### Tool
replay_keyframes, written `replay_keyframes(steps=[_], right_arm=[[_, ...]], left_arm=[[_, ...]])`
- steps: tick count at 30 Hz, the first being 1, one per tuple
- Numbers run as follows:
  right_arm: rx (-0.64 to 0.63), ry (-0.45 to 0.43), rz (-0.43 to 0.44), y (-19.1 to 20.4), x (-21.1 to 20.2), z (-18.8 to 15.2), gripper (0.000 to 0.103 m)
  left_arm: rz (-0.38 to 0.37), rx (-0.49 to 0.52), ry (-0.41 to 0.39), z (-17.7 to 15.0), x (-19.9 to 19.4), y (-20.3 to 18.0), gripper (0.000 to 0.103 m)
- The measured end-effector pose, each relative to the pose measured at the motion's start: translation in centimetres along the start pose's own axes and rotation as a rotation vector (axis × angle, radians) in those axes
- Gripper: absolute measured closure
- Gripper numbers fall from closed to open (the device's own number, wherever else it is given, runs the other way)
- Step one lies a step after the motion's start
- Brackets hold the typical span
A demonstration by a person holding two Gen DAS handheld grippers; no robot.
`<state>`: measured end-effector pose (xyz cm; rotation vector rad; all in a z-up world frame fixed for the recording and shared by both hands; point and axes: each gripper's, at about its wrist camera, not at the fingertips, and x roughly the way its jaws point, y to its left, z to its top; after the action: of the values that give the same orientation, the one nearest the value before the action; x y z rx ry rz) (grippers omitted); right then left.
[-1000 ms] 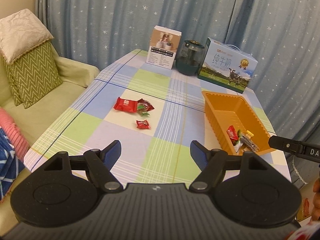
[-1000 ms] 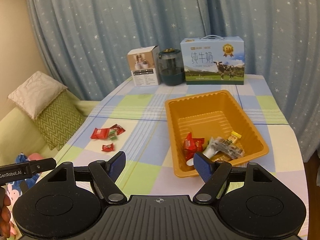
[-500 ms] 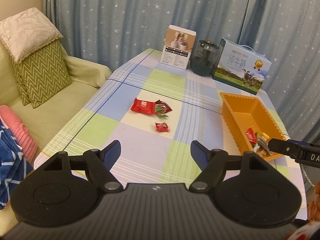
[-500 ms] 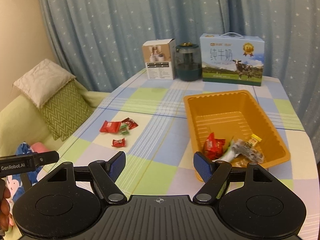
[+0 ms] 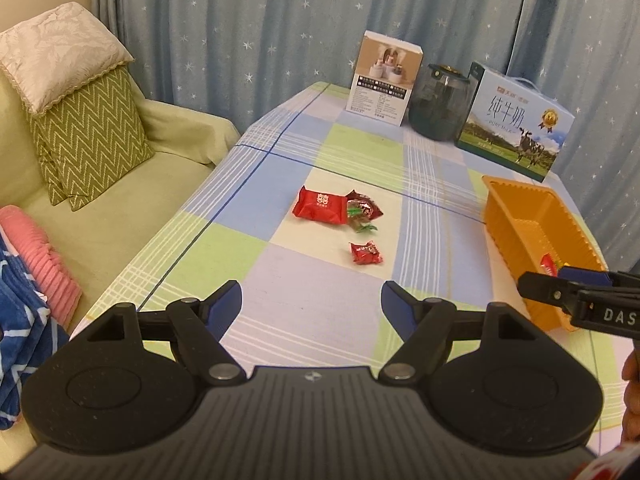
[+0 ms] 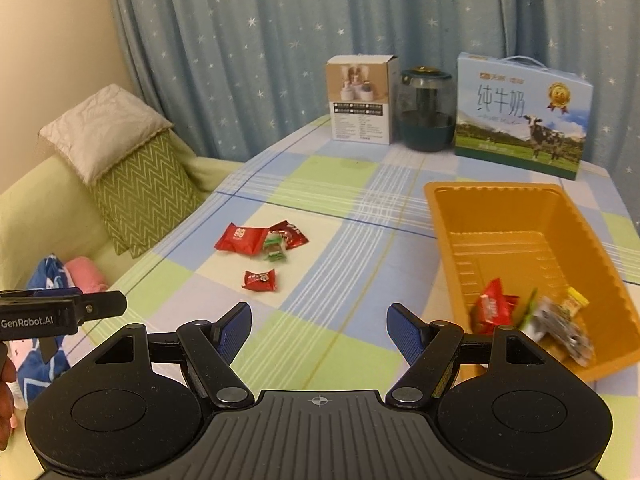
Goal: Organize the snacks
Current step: 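Withdraw both tools from the tray toward the remaining candies, then grasp the small red candy with the left tool while the right tool grasps the green-wrapped candy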
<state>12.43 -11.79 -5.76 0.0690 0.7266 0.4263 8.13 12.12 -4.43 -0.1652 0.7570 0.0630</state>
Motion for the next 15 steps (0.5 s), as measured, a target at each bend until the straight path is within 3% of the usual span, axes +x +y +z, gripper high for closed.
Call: replay_keyframes(steps=[8, 15], right_arm=[[0.007, 0.025, 0.000, -1.0, 4.3, 0.4, 0.029], [0.042, 0.028, -0.002, -2.2, 7.2, 0.8, 0.029]], left_arm=[[-0.031, 0.039, 0.023, 0.2, 4.1, -0.1, 0.029], [-0.079, 0.158, 0.035, 0.7, 8.2, -1.5, 0.029]])
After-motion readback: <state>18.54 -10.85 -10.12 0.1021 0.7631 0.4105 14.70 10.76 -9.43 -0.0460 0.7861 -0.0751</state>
